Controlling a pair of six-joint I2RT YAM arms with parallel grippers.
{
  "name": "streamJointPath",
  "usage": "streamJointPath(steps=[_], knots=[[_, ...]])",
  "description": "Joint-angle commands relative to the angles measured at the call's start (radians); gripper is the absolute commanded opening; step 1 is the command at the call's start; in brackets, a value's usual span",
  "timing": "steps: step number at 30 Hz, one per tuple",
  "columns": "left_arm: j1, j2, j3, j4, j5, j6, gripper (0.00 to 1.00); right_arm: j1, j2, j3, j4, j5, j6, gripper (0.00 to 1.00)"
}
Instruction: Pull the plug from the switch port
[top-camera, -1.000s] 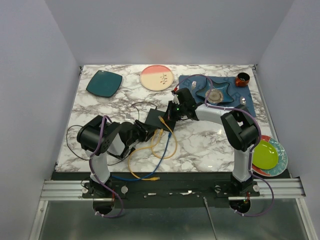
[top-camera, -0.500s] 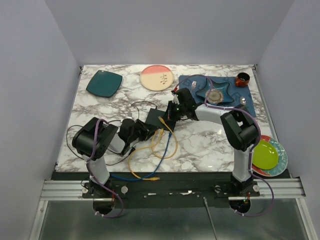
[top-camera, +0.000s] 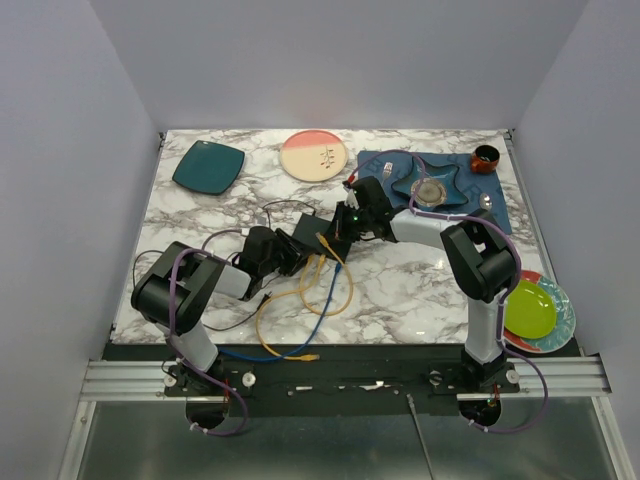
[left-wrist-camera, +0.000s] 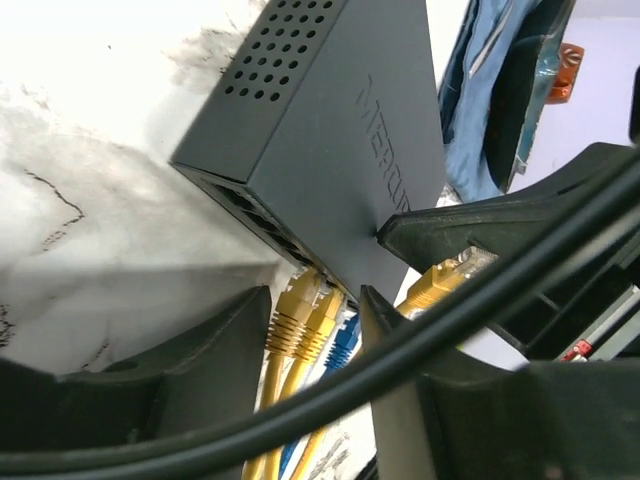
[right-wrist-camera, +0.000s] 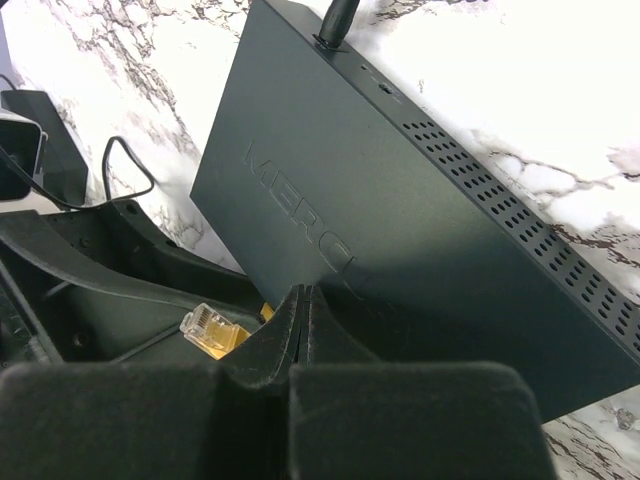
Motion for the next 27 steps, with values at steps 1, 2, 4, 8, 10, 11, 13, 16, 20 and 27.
streamJointPath(steps=[1, 2, 4, 8, 10, 11, 13, 16, 20, 27], knots=[[0.007, 0.025, -0.002, -0.13, -0.091, 0.053, 0.5, 0.004, 0.038, -0.03, -0.028, -0.003, -0.004, 0.01], [0.007, 0.028, -0.002, -0.13, -0.091, 0.053, 0.46, 0.004, 0.038, -0.03, -0.028, -0.002, -0.006, 0.01], [0.007, 0.036, -0.003, -0.124, -0.09, 0.052, 0.44, 0.004, 0.039, -0.03, -0.028, -0.002, -0.007, 0.01], [0.007, 0.05, -0.003, -0.105, -0.084, 0.05, 0.4, 0.004, 0.044, -0.027, -0.028, -0.005, -0.006, 0.01], [0.007, 0.059, 0.001, -0.097, -0.08, 0.046, 0.39, 0.004, 0.043, -0.029, -0.026, -0.006, -0.006, 0.01], [0.007, 0.06, 0.003, -0.093, -0.077, 0.04, 0.39, 0.004, 0.043, -0.032, -0.028, -0.006, -0.007, 0.01], [0.008, 0.07, 0.009, -0.091, -0.073, 0.034, 0.39, 0.004, 0.041, -0.035, -0.026, -0.006, -0.009, 0.01], [0.008, 0.08, 0.012, -0.087, -0.067, 0.007, 0.42, 0.003, 0.044, -0.039, -0.026, -0.005, -0.012, 0.01], [0.008, 0.076, 0.009, -0.102, -0.087, -0.011, 0.42, 0.004, 0.044, -0.046, -0.026, -0.008, -0.01, 0.01], [0.01, 0.067, 0.011, -0.13, -0.107, -0.013, 0.31, 0.004, 0.046, -0.046, -0.026, -0.009, -0.012, 0.01]])
